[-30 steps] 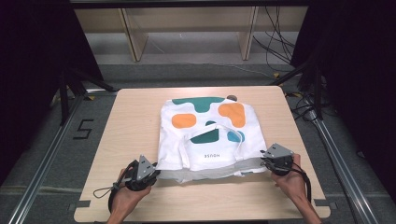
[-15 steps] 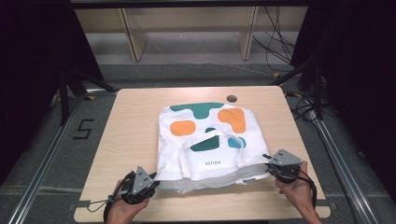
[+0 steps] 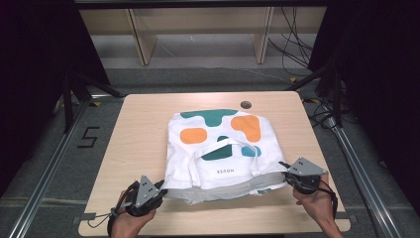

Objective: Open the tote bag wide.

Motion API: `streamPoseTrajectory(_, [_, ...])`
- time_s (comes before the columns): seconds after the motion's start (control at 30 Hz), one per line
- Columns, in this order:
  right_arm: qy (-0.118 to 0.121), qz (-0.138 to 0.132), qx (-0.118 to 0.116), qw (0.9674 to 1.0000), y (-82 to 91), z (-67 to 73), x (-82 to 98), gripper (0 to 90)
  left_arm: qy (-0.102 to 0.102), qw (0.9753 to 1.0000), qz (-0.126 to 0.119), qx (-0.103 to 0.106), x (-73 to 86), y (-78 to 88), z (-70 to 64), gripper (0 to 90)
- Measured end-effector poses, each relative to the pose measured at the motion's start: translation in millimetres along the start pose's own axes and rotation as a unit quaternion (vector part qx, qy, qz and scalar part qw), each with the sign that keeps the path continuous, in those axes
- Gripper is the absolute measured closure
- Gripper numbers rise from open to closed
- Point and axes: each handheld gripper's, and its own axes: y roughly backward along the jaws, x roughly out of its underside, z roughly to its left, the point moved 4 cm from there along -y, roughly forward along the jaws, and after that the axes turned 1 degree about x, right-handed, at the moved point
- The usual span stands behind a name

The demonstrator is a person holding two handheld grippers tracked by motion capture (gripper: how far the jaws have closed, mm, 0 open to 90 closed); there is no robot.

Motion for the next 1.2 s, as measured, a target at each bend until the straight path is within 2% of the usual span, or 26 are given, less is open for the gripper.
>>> streamPoseTrajectory(0.03, [0.006,-0.004,-0.002,1.0,0.4,0.1,-1.9,87.0,-0.013,0.9999,-0.002,-0.004,-2.7,2.5,2.7,75.0])
streamPoseTrajectory(0.07, [0.001,-0.002,-0.001,1.0,1.6,0.4,-2.8,87.0,-0.013,0.9999,-0.002,-0.004,-2.7,2.5,2.7,75.1])
streamPoseTrajectory(0.1, [0.009,-0.008,-0.002,0.9999,1.9,-0.3,-4.8,87.0,-0.009,0.9999,-0.007,-0.009,-4.8,4.2,3.9,75.3])
streamPoseTrajectory(0.17, [-0.004,-0.013,0.0,0.9999,4.0,0.8,-7.3,87.2,-0.001,0.9998,-0.015,-0.014,-7.6,6.9,4.6,75.5])
streamPoseTrajectory(0.2, [0.004,-0.015,-0.001,0.9999,4.9,-0.2,-8.8,87.2,-0.007,0.9997,-0.018,-0.014,-10.3,8.5,6.4,75.7])
streamPoseTrajectory(0.23, [-0.002,-0.018,-0.001,0.9998,6.6,-0.3,-10.6,87.4,0.0,0.9996,-0.025,-0.016,-12.6,9.4,6.3,75.9])
streamPoseTrajectory(0.27, [-0.005,-0.023,-0.003,0.9997,8.0,-0.9,-13.1,87.5,-0.005,0.9994,-0.033,-0.01,-16.6,9.4,7.1,76.2])
streamPoseTrajectory(0.3, [0.006,-0.032,-0.002,0.9995,9.1,-2.9,-16.9,87.6,-0.019,0.9992,-0.031,-0.013,-19.0,11.1,8.6,76.6])
streamPoseTrajectory(0.33, [-0.004,-0.035,0.0,0.9994,10.3,-2.5,-19.1,87.8,-0.024,0.999,-0.035,-0.012,-22.1,12.0,8.7,76.8])
streamPoseTrajectory(0.4, [0.012,-0.041,0.004,0.9991,13.1,-4.0,-25.7,88.0,-0.031,0.9986,-0.04,-0.013,-25.8,13.1,8.8,77.3])
streamPoseTrajectory(0.47, [0.015,-0.049,0.005,0.9986,15.2,-5.3,-32.0,88.0,-0.043,0.9976,-0.053,-0.012,-38.5,16.4,11.1,78.0])
streamPoseTrajectory(0.53, [0.014,-0.053,0.006,0.9985,16.4,-6.1,-35.1,88.1,-0.039,0.9975,-0.058,-0.012,-42.4,17.5,11.2,78.8])
streamPoseTrajectory(0.6, [0.016,-0.064,0.006,0.9978,21.7,-11.1,-45.3,88.2,-0.039,0.997,-0.066,-0.01,-52.9,20.2,15.3,79.3])
streamPoseTrajectory(0.63, [0.016,-0.066,0.005,0.9977,23.9,-12.5,-48.1,88.2,-0.032,0.9961,-0.081,-0.01,-62.6,22.5,19.6,79.4])
streamPoseTrajectory(0.67, [0.02,-0.07,0.007,0.9974,25.7,-14.5,-50.6,88.2,-0.032,0.9961,-0.081,-0.01,-62.6,22.5,19.6,79.7])
streamPoseTrajectory(0.7, [0.019,-0.074,0.007,0.997,28.7,-16.7,-54.1,88.2,-0.035,0.9949,-0.093,-0.018,-74.2,27.2,25.6,79.8])
streamPoseTrajectory(0.73, [0.018,-0.08,0.009,0.9966,31.9,-19.2,-58.2,88.3,-0.035,0.9949,-0.093,-0.018,-74.2,27.2,25.6,80.1])
streamPoseTrajectory(0.8, [0.022,-0.09,0.014,0.9956,40.2,-23.7,-67.0,88.3,-0.034,0.9916,-0.122,-0.028,-94.5,37.8,34.5,80.5])
streamPoseTrajectory(1.0, [0.041,-0.115,0.021,0.9923,69.2,-32.9,-96.2,88.3,-0.036,0.9845,-0.167,-0.038,-125.0,57.6,42.4,82.2])
streamPoseTrajectory(1.1, [0.049,-0.125,0.023,0.9906,79.2,-40.0,-110.1,88.3,-0.046,0.9817,-0.179,-0.045,-133.9,65.2,44.3,82.7])
streamPoseTrajectory(1.2, [0.047,-0.135,0.029,0.9892,88.3,-45.2,-121.5,88.4,-0.041,0.9804,-0.186,-0.05,-138.4,70.8,45.5,83.2])
